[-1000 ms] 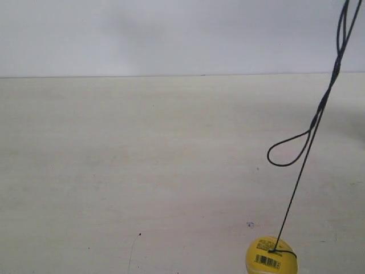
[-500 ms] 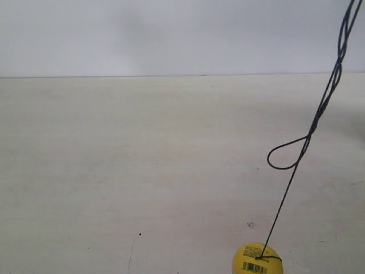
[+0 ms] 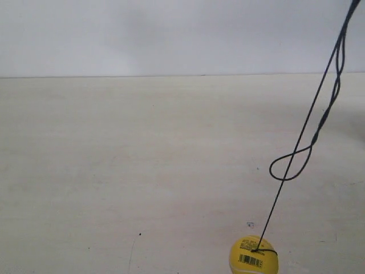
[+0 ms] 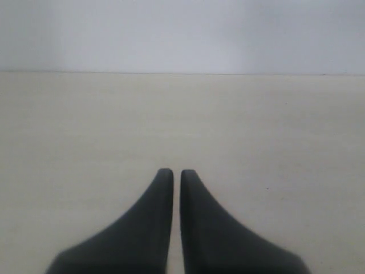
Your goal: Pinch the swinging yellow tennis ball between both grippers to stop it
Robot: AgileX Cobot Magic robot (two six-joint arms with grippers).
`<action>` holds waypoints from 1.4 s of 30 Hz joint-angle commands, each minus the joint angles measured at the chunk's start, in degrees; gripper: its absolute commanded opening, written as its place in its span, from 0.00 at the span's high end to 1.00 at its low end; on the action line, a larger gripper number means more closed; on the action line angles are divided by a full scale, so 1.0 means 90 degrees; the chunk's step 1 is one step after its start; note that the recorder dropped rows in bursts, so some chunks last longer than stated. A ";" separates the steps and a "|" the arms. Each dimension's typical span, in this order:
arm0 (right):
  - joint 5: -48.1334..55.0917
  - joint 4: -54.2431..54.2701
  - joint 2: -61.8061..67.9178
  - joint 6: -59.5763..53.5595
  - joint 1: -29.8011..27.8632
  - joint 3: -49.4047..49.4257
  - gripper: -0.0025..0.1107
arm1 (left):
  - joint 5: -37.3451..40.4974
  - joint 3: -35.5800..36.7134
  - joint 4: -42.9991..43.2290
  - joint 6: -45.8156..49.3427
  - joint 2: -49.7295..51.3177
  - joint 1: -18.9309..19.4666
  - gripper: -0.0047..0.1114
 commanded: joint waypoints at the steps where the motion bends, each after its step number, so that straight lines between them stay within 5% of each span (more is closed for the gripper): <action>1: -0.0093 0.0021 -0.0047 0.0030 0.0010 -0.0007 0.98 | -0.0026 0.0020 0.0011 0.0034 -0.0007 0.0025 0.92; 25: -0.0091 0.0130 -0.0047 0.0030 0.0010 -0.0007 0.98 | -0.0038 0.0020 0.0037 0.0034 -0.0007 0.0025 0.92; 28: -0.0106 0.1107 -0.0047 0.0030 0.0010 0.0058 0.98 | -0.0052 0.0020 0.0035 0.0034 -0.0007 0.0011 0.92; 35: -0.0133 0.5607 -0.0047 0.0030 0.0010 0.0740 0.98 | -0.0052 0.0020 0.0035 0.0034 -0.0007 0.0011 0.92; 42: 0.1120 0.6171 -0.0047 0.0030 -0.0003 0.0817 0.98 | -0.0052 0.0020 0.0035 0.0034 -0.0007 0.0011 0.92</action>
